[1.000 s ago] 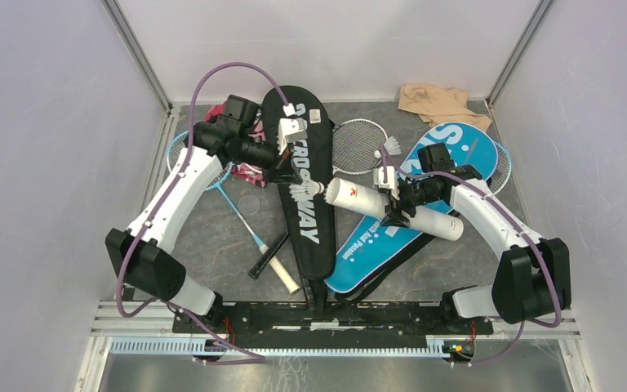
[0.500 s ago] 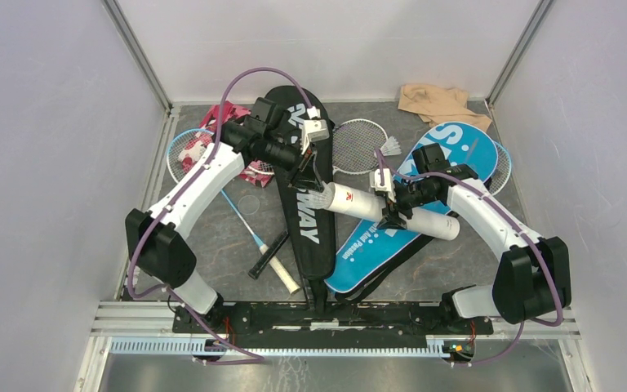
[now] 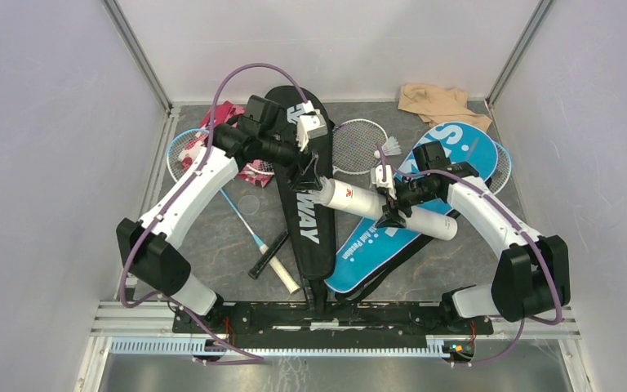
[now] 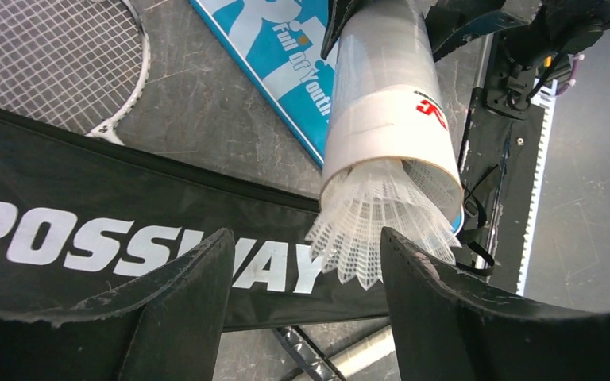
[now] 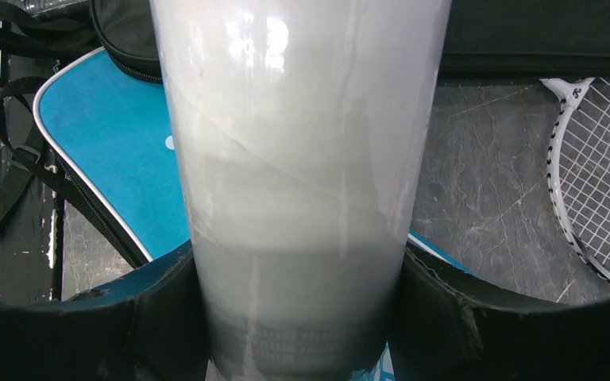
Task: Pack up the badminton gear
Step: Place the shuttlecock at the shuttle tube.
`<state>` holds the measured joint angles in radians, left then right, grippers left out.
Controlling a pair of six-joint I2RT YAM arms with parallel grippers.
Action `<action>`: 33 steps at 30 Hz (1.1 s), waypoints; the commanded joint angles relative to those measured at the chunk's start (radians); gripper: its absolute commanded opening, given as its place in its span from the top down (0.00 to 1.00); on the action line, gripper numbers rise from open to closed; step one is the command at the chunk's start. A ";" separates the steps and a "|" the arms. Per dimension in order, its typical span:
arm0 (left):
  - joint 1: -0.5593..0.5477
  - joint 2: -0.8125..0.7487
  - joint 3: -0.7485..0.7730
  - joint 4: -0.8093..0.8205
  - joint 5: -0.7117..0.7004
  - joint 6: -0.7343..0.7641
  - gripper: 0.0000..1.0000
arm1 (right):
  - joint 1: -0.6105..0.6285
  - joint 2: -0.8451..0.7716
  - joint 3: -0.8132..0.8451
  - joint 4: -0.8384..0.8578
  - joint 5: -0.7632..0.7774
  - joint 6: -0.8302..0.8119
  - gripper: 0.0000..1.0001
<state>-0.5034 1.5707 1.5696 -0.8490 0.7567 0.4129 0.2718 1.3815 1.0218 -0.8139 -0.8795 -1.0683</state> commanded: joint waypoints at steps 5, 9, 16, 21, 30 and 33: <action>-0.001 -0.126 0.027 -0.096 -0.020 0.145 0.22 | -0.025 0.001 0.044 0.039 -0.044 0.038 0.86; -0.004 -0.136 0.019 -0.179 0.084 0.216 0.20 | -0.025 0.002 0.050 0.037 -0.051 0.045 0.86; -0.047 -0.100 -0.027 -0.077 0.172 0.176 0.19 | -0.025 0.001 0.052 0.027 -0.062 0.046 0.85; -0.102 -0.018 0.001 -0.071 0.245 0.160 0.19 | -0.025 -0.007 0.045 0.035 -0.061 0.058 0.85; -0.170 0.086 0.033 -0.056 0.283 0.136 0.20 | -0.029 -0.033 0.017 0.082 -0.028 0.111 0.86; -0.167 0.061 0.038 -0.062 0.230 0.151 0.19 | -0.052 -0.045 0.001 0.112 0.004 0.143 0.87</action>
<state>-0.6624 1.6577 1.5631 -0.9096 0.9779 0.5724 0.2432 1.3853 1.0195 -0.7944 -0.8742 -0.9813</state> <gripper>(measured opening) 0.803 0.704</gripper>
